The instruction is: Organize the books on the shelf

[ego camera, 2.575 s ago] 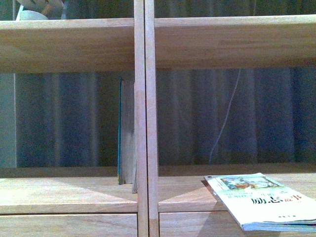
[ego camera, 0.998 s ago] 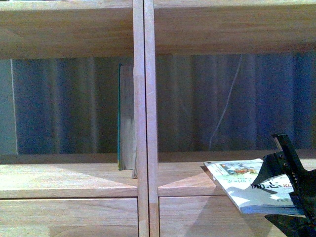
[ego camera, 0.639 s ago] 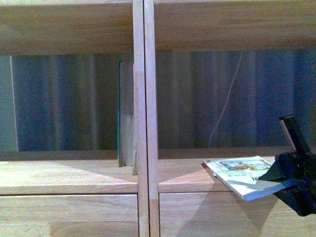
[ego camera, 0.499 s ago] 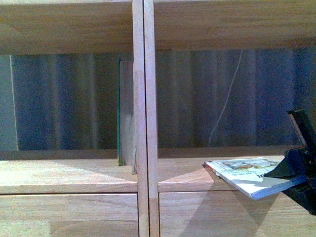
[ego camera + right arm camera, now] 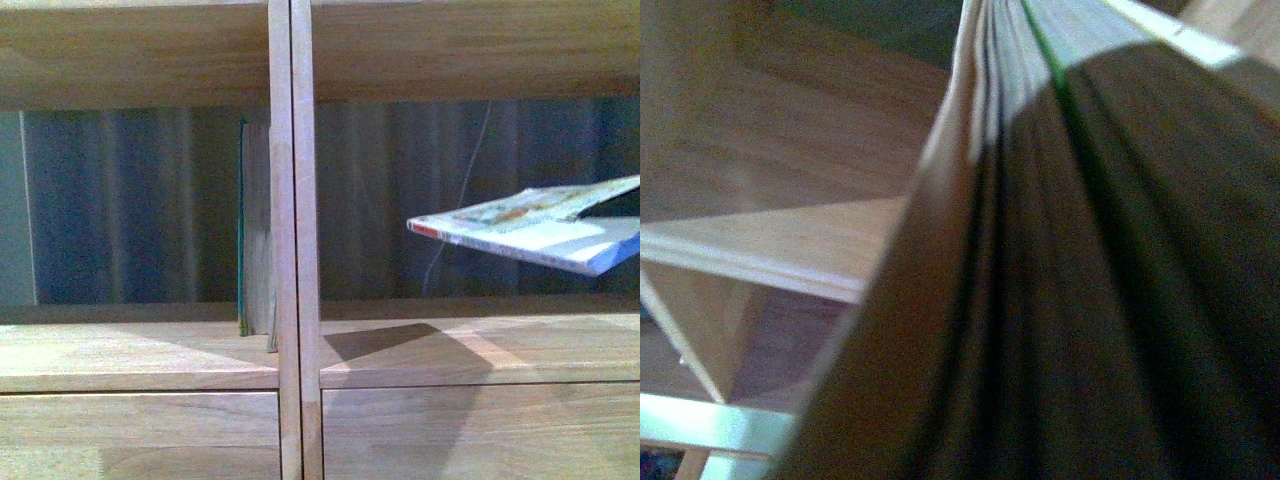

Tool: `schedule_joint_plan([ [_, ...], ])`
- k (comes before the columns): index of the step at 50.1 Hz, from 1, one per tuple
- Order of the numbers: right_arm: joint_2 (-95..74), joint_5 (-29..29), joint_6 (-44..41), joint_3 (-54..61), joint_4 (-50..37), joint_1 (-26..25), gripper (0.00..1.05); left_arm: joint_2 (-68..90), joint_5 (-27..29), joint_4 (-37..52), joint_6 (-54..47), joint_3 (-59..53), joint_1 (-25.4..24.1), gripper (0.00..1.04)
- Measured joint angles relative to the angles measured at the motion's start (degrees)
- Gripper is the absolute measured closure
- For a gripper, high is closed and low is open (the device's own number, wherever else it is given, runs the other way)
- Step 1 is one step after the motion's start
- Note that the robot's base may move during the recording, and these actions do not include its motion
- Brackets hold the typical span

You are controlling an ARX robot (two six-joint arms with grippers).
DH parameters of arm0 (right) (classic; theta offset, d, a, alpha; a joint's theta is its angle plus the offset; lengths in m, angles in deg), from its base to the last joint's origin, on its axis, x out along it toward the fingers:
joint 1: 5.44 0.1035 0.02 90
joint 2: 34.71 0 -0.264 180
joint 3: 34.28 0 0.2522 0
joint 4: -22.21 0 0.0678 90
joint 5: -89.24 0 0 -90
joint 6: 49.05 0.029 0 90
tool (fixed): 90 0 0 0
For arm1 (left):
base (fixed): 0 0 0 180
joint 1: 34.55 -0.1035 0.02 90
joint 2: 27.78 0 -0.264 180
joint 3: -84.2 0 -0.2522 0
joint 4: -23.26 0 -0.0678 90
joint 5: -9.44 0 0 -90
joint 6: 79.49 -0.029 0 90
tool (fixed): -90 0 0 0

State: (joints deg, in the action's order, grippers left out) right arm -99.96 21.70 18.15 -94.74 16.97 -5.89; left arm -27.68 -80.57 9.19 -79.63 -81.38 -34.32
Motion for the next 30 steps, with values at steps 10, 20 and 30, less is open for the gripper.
schedule_joint_plan([
  [10,8.1,5.0,-1.6,2.4,1.4,-0.5,0.97,0.0,0.0,0.0,0.0,0.0,0.0,0.07],
  [20,13.5,5.9,-2.7,2.5,2.6,1.9,0.97,0.0,0.0,0.0,0.0,0.0,0.0,0.07],
  [30,17.0,4.8,-4.4,2.5,3.0,7.1,0.97,0.0,0.0,0.0,0.0,0.0,0.0,0.07],
])
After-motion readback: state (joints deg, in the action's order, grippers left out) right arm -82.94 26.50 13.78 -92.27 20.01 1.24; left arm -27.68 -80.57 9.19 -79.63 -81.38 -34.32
